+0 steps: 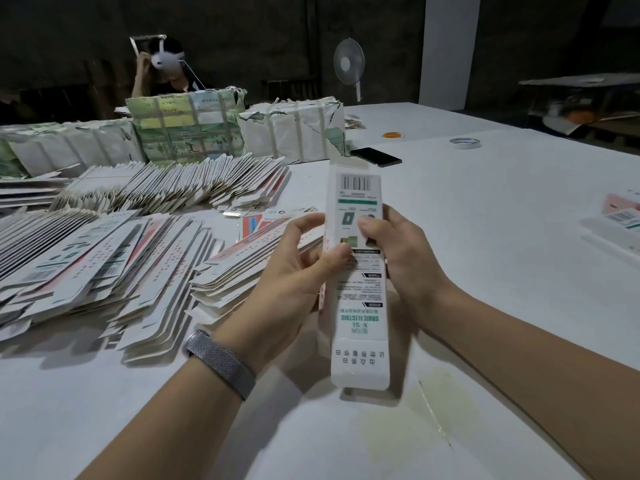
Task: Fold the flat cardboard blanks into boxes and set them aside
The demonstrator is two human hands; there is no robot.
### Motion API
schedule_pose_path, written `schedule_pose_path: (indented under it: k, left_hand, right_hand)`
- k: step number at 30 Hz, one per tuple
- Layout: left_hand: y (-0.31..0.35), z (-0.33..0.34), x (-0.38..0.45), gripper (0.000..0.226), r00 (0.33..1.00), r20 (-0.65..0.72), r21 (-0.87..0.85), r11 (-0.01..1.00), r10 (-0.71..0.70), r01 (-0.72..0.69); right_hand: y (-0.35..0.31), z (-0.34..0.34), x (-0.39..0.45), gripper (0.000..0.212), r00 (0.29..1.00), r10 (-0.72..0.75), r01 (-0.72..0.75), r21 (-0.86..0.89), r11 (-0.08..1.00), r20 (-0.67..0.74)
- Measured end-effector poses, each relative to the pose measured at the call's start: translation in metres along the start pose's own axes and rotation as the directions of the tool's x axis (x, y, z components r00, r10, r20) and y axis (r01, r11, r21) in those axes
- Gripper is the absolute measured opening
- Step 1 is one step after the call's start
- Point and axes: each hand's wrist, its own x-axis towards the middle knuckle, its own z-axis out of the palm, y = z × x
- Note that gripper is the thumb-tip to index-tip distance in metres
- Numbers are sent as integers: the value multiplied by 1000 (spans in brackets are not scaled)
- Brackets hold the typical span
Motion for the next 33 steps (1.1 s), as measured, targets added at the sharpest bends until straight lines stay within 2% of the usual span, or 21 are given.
schedule_pose_path:
  k: [4,9,13,17,21,24,28,33]
  left_hand:
    - [0,-2,-1,60,999,13,65,997,-44,43]
    - [-1,-6,0,53,995,27,123,988,-97,93]
    - [-4,-7,2,45,993,-37,132,984,-115,119]
    - [-3,-9,3,30,993,-113,111,993,-35,47]
    - [-3,-11,4,50,992,-97,137,988,78,-64]
    - [-3,-9,3,53,990,-81,189,977,116,-99]
    - [-1,-8,2,35,989,-82,183,977,127,-110]
    - [0,-7,2,26,987,-97,200,974,130,-109]
  right_hand:
    - [4,2,1,39,1000,24,-24,100,995,1]
    - [3,1,2,46,999,43,-44,64,997,12]
    - [2,4,-1,60,992,-4,0,31,1000,123]
    - [4,9,-5,59,979,-22,11,54,998,202]
    - [3,9,-7,55,980,-33,23,49,999,198]
    - [4,9,-7,58,983,-24,18,32,999,184]
    - [4,8,-7,65,985,4,-4,-1,1000,170]
    - [3,8,-8,65,986,30,-25,-36,999,165]
